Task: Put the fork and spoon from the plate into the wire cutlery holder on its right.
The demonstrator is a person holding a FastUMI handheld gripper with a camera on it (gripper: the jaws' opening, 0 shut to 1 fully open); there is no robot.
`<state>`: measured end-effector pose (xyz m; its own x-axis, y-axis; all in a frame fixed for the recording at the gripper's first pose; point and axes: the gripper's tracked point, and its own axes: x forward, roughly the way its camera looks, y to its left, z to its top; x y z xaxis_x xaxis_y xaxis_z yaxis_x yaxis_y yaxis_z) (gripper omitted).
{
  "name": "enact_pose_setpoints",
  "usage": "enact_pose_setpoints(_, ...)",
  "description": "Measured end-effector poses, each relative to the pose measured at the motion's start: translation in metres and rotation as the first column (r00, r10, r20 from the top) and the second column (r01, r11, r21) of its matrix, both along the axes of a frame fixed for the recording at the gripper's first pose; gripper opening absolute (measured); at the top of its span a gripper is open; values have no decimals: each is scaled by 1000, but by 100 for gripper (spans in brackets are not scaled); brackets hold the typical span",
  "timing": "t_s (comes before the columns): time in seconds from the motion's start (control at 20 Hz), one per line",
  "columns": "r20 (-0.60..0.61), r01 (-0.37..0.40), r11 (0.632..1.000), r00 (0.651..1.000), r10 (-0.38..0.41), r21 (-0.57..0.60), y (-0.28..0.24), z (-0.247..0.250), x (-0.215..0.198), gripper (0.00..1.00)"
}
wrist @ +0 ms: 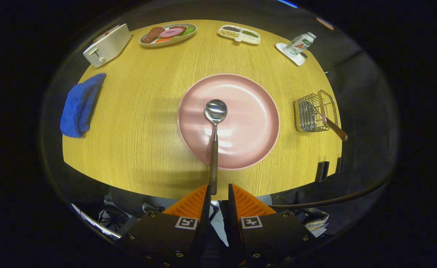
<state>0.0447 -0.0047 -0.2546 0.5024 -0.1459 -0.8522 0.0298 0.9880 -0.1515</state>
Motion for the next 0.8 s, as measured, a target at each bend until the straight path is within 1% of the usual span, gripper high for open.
enact_pose_setpoints(0.2,-3,10,999,1000,-9,42,3,-17,9,28)
enact_pose_setpoints(0.55,-36,11,997,999,-9,74,4,-43,13,28)
enact_pose_setpoints(0.6,-34,2,997,999,0,74,4,-45,14,28)
enact_pose_setpoints(0.65,-31,0,998,1000,1,60,2,-44,15,25)
enact_pose_setpoints(0.7,-37,0,998,999,2,60,0,-42,14,13)
enact_pose_setpoints(0.75,-34,-6,998,999,8,64,-1,-44,16,13)
enact_pose_setpoints(0.8,-25,-6,998,1000,8,69,-1,-42,16,8)
